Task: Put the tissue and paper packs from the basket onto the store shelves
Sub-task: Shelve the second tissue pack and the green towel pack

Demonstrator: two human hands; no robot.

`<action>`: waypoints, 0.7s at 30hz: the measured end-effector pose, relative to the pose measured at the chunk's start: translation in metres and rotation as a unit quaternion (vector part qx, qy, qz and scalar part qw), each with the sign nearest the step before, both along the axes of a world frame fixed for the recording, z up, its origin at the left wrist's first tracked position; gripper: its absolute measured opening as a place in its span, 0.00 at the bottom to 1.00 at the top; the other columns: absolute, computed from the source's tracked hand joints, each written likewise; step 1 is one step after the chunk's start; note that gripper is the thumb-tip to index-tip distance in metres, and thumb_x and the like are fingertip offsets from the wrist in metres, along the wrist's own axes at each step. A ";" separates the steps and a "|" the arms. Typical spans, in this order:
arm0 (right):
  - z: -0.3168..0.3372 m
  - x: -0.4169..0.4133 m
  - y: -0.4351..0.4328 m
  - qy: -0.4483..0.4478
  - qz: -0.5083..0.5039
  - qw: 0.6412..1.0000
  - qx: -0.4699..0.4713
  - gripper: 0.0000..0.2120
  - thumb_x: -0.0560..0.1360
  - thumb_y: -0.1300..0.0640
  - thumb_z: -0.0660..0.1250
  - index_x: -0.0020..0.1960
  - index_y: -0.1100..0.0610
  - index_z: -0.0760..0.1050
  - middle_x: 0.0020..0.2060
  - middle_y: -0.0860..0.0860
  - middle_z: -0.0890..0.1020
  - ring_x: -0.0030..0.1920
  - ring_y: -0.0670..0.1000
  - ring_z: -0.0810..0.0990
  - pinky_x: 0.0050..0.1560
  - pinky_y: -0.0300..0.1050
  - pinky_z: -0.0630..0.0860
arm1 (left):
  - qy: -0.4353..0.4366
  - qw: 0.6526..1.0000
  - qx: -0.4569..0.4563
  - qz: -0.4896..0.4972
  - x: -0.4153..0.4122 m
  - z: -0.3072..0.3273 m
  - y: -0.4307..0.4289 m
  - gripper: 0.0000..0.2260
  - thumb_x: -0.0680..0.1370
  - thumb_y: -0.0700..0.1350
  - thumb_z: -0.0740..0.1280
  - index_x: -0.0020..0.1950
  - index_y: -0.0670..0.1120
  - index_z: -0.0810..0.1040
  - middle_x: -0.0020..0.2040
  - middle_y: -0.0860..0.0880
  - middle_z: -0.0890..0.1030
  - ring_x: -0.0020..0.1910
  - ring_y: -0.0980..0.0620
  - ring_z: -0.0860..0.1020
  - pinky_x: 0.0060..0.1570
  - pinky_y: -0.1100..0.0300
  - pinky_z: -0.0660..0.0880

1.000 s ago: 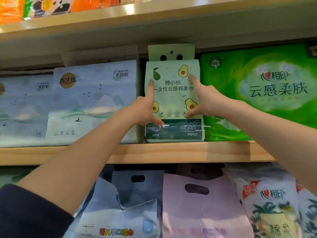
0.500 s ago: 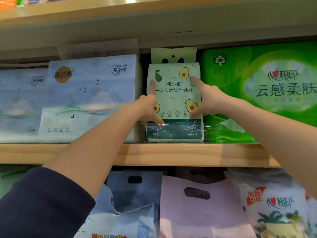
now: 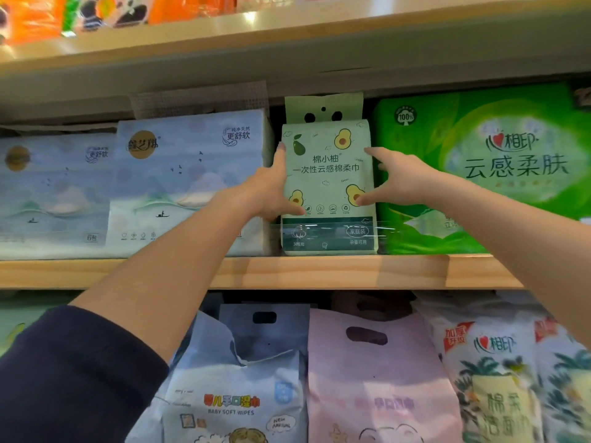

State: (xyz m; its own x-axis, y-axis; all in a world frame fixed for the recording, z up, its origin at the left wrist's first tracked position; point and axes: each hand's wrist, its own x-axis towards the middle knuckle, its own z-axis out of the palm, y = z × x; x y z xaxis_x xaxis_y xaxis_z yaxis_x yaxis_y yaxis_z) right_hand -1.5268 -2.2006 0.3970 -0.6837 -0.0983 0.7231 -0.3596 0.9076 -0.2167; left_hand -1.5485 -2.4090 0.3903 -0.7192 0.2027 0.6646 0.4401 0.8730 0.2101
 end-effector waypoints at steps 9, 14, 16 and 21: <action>-0.031 0.072 -0.005 -0.004 -0.013 1.000 -0.014 0.34 0.72 0.49 0.68 0.72 0.54 0.58 0.70 0.57 0.66 0.61 0.57 0.71 0.55 0.48 0.69 | 0.072 0.997 -0.025 0.008 0.067 -0.023 -0.042 0.24 0.77 0.52 0.63 0.70 0.43 0.66 0.64 0.40 0.74 0.63 0.43 0.71 0.60 0.52 0.67; -0.063 0.106 -0.017 -0.020 -0.010 0.999 -0.024 0.32 0.71 0.49 0.68 0.71 0.54 0.61 0.68 0.57 0.68 0.64 0.58 0.71 0.58 0.49 0.69 | 0.070 0.996 -0.051 -0.003 0.110 -0.054 -0.063 0.20 0.79 0.50 0.60 0.67 0.42 0.69 0.64 0.42 0.75 0.62 0.44 0.73 0.58 0.55 0.67; -0.077 0.119 -0.025 -0.024 -0.003 1.000 -0.015 0.30 0.72 0.50 0.68 0.70 0.54 0.62 0.68 0.57 0.69 0.64 0.58 0.71 0.59 0.50 0.68 | 0.063 0.996 -0.062 0.003 0.124 -0.068 -0.073 0.19 0.79 0.50 0.60 0.68 0.44 0.70 0.67 0.44 0.73 0.64 0.44 0.72 0.60 0.54 0.66; -0.115 0.145 -0.043 -0.033 0.030 0.999 0.011 0.25 0.73 0.51 0.66 0.67 0.55 0.66 0.66 0.56 0.71 0.65 0.58 0.69 0.61 0.49 0.67 | 0.028 0.994 -0.105 0.034 0.167 -0.103 -0.102 0.21 0.79 0.49 0.60 0.71 0.47 0.64 0.70 0.45 0.68 0.68 0.44 0.68 0.63 0.50 0.66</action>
